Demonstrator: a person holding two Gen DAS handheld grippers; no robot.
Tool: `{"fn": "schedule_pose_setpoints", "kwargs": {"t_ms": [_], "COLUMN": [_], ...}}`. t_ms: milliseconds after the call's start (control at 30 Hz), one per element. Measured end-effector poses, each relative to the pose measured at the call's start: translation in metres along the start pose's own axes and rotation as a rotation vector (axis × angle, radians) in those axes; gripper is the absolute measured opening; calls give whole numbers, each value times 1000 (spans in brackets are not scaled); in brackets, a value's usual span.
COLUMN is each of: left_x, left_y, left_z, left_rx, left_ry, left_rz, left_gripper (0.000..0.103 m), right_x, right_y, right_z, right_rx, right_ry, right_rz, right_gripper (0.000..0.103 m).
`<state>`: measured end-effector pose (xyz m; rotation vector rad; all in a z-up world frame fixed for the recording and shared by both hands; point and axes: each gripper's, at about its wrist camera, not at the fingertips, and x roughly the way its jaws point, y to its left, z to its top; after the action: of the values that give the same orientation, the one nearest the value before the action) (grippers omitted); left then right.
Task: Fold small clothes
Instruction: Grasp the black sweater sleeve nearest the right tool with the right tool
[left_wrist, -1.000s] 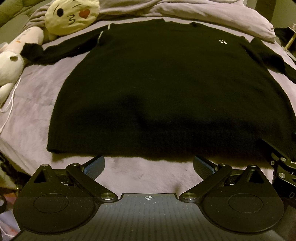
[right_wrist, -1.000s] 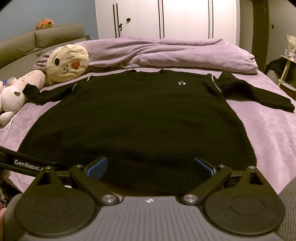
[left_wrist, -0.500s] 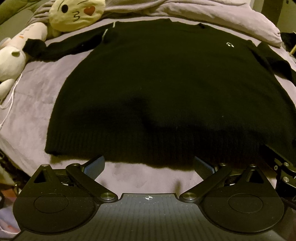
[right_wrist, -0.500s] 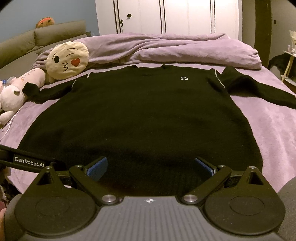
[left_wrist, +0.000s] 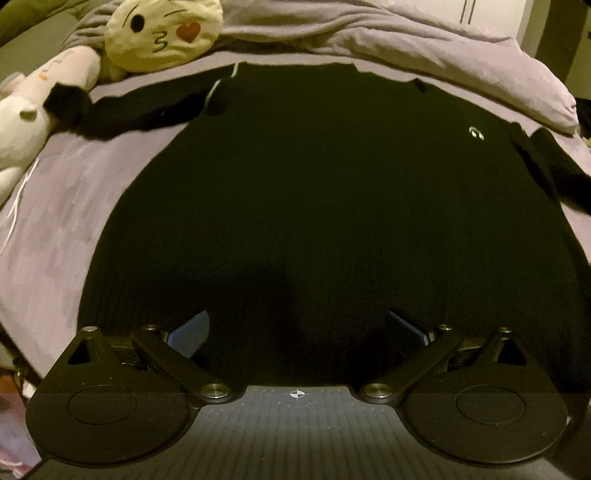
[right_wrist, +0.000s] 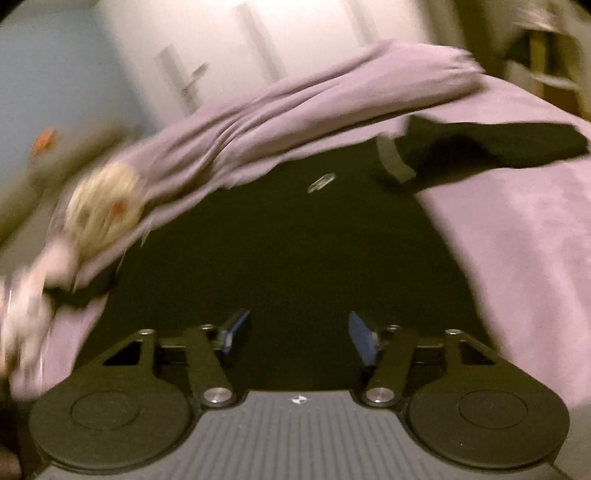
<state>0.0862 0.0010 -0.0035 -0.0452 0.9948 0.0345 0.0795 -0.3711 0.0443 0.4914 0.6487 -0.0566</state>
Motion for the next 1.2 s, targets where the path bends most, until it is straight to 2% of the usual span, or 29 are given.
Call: {"fn": "schedule_pose_setpoints", "kwargs": {"t_ms": [67,133,233,300,367,433,533,633,667,700,800,833,900,1033,1100,1200], "left_x": [7,17,35,48,61,71,84,92,94,95,97,96,95,90,87,80], "left_y": [-6,-13,-21,-23,-26,-28,-30,-31,-31,-31,-28,-27,-23,-17,-13,-8], "left_z": [11,22,34,40,45,48,54,57,58,58,59,59,60,63,64,69], "left_rx": [4,4,-4,-13,-19,-25,-28,-17,-11,-8,-1,-3,-10,-19,-27,-45], "left_ry": [-10,-18,-15,-9,5,10,16,11,10,9,6,5,5,-2,-8,-17], "left_rz": [7,15,17,17,15,16,17,35,37,37,26,24,21,25,26,8], "left_gripper": [103,103,103,103,103,103,103,103,103,103,103,103,103,103,103,103], "right_x": [11,23,39,49,58,71,96,118,123,127,135,133,128,123,124,132], "right_y": [-44,-88,-162,-202,-231,-256,-277,-294,-296,-297,-299,-296,-284,-208,-156,-68], "right_z": [33,62,101,121,135,147,156,160,161,163,168,169,178,208,215,208], "right_rx": [112,218,383,449,486,531,592,643,648,649,666,659,606,247,75,-158], "right_ry": [-64,-120,-222,-264,-306,-322,-301,-288,-298,-311,-308,-305,-319,-365,-381,-376], "right_rz": [-68,-141,-231,-290,-348,-379,-423,-406,-409,-411,-420,-419,-437,-450,-392,-254], "right_gripper": [38,35,37,46,55,56,56,56,53,50,27,11,11,10,10,10]}}
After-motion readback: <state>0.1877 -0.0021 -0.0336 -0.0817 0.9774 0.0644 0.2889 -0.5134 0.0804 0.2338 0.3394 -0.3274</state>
